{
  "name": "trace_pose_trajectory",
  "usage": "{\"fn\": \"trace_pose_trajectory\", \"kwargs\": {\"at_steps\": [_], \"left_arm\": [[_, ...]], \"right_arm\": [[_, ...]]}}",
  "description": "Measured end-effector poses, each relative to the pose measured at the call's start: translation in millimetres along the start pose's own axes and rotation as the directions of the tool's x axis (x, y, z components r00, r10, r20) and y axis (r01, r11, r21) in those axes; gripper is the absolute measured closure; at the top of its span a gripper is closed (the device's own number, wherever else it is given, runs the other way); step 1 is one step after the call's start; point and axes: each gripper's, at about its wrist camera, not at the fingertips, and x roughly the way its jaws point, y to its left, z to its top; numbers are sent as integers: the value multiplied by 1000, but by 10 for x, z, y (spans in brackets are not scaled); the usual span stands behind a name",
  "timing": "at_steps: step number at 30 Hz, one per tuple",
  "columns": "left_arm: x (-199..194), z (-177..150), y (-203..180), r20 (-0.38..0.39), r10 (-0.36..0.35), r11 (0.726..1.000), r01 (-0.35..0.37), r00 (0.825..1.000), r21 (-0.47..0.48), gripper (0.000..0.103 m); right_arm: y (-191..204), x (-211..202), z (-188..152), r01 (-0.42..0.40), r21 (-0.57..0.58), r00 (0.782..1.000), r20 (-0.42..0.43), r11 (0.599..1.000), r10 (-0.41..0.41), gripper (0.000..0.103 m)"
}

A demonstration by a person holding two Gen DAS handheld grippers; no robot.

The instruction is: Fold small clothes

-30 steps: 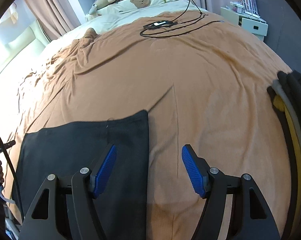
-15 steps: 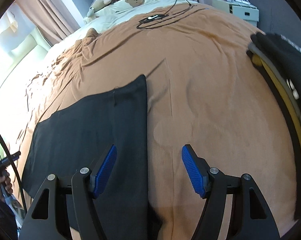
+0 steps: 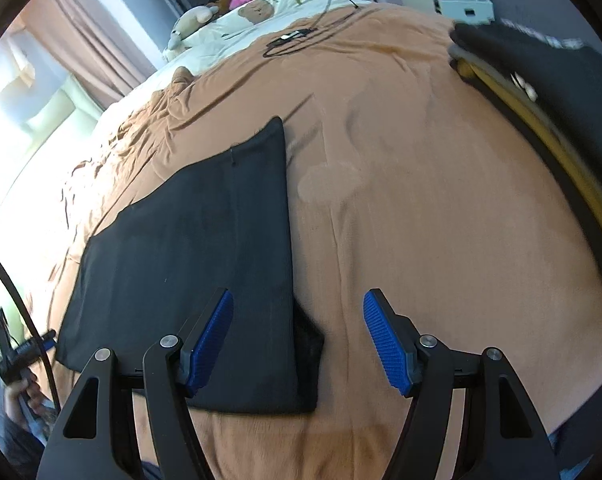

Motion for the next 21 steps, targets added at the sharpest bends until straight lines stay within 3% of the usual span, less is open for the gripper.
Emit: {"fn": "trace_pose_trajectory", "kwargs": {"at_steps": [13,18,21], "left_arm": [[-243,-486,118,1,-136,987,135,991,-88,32],[-179,-547,115,-15,-188,974,185,982,-128,46],[-136,-546,112,-13,-194,969,189,981,-157,49]], "right_arm": [[-244,-199,-521,-140,176,990,11,974,140,37],[-253,-58,-619,-199,207,978,-23,958,208,57],[-260,47,-618,-201,220,976,-37,955,214,59]]}}
